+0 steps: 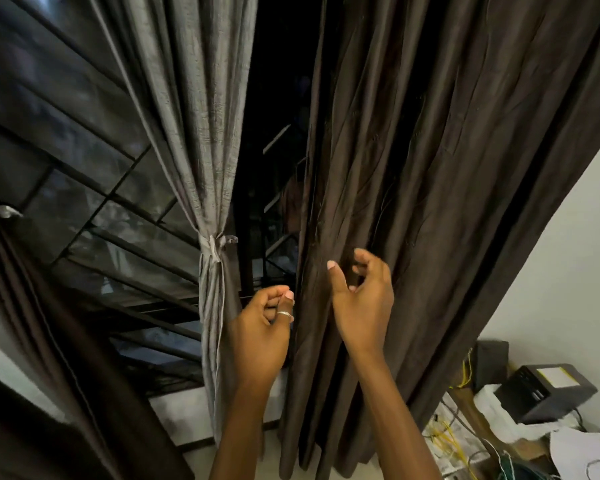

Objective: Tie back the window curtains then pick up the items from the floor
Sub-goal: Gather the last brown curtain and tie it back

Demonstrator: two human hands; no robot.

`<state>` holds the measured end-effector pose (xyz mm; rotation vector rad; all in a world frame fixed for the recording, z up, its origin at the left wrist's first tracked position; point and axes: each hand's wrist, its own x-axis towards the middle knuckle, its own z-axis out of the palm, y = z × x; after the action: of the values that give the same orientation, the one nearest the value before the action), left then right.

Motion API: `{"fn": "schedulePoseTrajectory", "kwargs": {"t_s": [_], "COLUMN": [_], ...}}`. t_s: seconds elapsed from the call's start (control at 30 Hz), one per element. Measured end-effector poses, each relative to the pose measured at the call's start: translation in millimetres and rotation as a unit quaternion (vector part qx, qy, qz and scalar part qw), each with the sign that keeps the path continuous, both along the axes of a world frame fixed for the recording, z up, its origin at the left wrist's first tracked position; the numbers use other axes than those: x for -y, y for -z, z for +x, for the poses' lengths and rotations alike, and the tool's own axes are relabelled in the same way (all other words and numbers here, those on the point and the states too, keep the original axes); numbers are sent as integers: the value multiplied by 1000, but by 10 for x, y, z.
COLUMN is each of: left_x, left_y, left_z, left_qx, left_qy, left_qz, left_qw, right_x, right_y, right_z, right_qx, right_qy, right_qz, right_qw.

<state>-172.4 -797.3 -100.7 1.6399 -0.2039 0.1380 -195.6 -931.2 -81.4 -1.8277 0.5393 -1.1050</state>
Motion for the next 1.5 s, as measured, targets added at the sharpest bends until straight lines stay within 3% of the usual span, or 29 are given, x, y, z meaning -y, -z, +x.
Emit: {"fn": "schedulePoseTrajectory", "kwargs": {"t_s": [0.27, 0.5, 0.7, 0.73, 0.83, 0.9, 0.97, 1.03, 1.1, 1.2, 1.5], "left_x": [436, 565, 687, 682, 596, 521, 463, 417, 379, 326, -199], "left_y": [-110, -599, -1043, -1050, -1029, -1028, -1015, -998, -978, -956, -1012], "left_z": [-131, -91, -79, -79, -49, -10, 51, 98, 141, 228, 577], "left_qx": [29, 105, 147, 147, 144, 150, 155, 164, 175, 182, 186], "left_qy": [-55, -119, -199, -207, -210, -207, -201, -184, -173, -154, -172], "left_qz": [17, 121, 354, 366, 349, 336, 326, 313, 313, 316, 306], "left_qw": [998, 980, 902, 895, 902, 906, 911, 917, 917, 918, 918], "right_x": [295, 273, -16, -13, 47, 119, 218, 360, 491, 627, 1411], "right_y": [-103, -24, -6, -6, -33, -132, -244, -342, -452, -569, -611], "right_z": [263, 186, 175, 170, 152, 76, -20, -70, -69, 18, 72], "right_qx": [36, 34, 13, 8, 20, 50, 100, 128, 93, 14, -41], "right_qy": [-62, -135, -209, -216, -220, -252, -181, -39, 37, 25, 100], "right_qz": [-104, -170, -36, -33, -160, -146, -122, -99, -65, -77, -87], "right_qw": [992, 976, 977, 976, 962, 955, 971, 986, 993, 997, 990]}}
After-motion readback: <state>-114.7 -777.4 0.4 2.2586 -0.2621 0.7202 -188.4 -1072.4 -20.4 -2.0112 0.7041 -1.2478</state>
